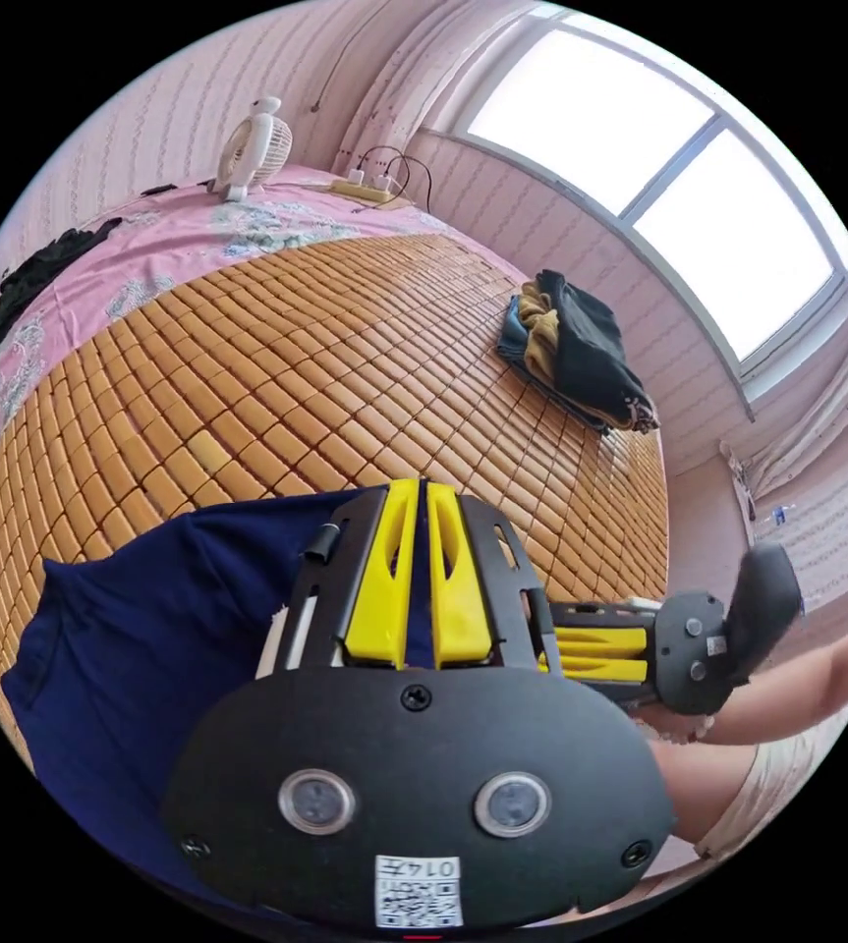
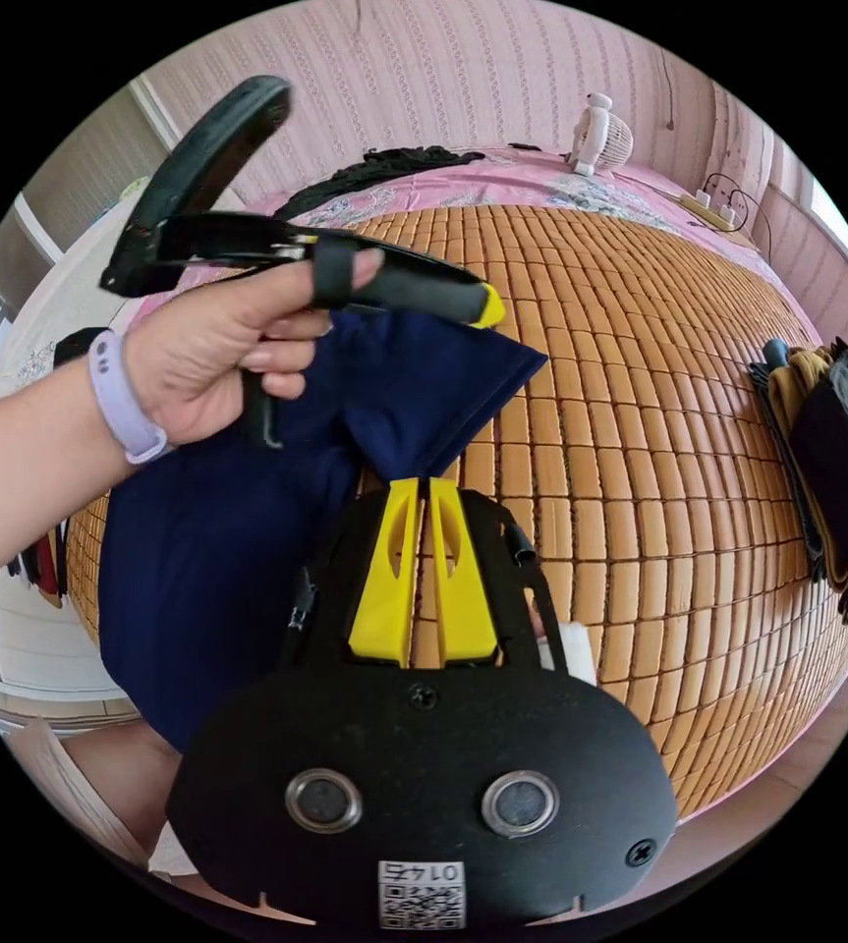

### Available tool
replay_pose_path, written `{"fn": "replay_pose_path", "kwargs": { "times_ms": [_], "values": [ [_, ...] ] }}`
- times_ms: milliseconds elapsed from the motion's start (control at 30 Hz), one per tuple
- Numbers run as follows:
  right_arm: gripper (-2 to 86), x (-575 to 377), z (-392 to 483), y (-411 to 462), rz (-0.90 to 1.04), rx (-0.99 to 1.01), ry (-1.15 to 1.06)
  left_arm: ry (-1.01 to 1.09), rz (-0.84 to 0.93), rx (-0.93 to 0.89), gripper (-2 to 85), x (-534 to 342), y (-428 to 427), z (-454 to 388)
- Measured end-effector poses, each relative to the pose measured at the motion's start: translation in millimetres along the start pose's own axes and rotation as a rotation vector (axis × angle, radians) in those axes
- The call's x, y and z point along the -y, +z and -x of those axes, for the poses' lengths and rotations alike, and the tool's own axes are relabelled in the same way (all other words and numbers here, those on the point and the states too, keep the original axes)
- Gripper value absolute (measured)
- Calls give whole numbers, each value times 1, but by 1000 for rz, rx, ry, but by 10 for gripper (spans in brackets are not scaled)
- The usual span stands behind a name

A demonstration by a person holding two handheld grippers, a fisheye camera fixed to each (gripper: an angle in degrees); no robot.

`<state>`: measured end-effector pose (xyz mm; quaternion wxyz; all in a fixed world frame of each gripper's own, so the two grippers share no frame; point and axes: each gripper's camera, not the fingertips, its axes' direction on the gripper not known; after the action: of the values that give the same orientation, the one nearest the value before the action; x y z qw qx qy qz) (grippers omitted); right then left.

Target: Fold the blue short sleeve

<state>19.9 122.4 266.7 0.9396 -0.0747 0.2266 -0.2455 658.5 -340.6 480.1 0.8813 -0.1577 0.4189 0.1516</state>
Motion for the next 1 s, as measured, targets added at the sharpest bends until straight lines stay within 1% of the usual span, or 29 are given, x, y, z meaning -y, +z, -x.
{"fn": "replay_pose_path", "kwargs": {
  "times_ms": [100, 200, 267, 433, 500, 533, 600, 667, 800, 867, 900, 933, 1000],
  "values": [
    [4, -7, 13, -7, -11, -12, -4, -82, -46, -38, -9, -57, -50, 11],
    [3, -8, 37, -9, 3, 0, -38, -223, -62, -11, -9, -128, -102, 27],
    [2, -3, 59, -6, 11, 23, -79, -321, -85, 44, -8, -172, -134, 38],
    [1, 33, 156, 25, 29, 104, -285, -602, -190, 353, 5, -296, -229, 73],
    [1, 55, 217, 49, 29, 170, -398, -696, -231, 385, 16, -331, -252, 87],
    [1, 61, 232, 55, 27, 187, -422, -741, -264, 394, 24, -351, -265, 96],
    [2, 86, 294, 81, 32, 250, -508, -780, -297, 425, 32, -375, -279, 106],
    [2, 102, 337, 101, 35, 284, -562, -806, -322, 449, 37, -391, -289, 116],
    [4, 125, 411, 131, 34, 292, -614, -857, -356, 500, 58, -413, -296, 139],
    [4, 128, 430, 138, 29, 301, -617, -886, -332, 465, 69, -416, -294, 152],
    [4, 129, 439, 142, 37, 306, -621, -884, -257, 459, 65, -417, -288, 161],
    [4, 129, 443, 144, 41, 307, -624, -870, -230, 513, 52, -419, -290, 162],
    [5, 130, 454, 150, 49, 289, -628, -813, -188, 537, 22, -425, -293, 161]
  ]
}}
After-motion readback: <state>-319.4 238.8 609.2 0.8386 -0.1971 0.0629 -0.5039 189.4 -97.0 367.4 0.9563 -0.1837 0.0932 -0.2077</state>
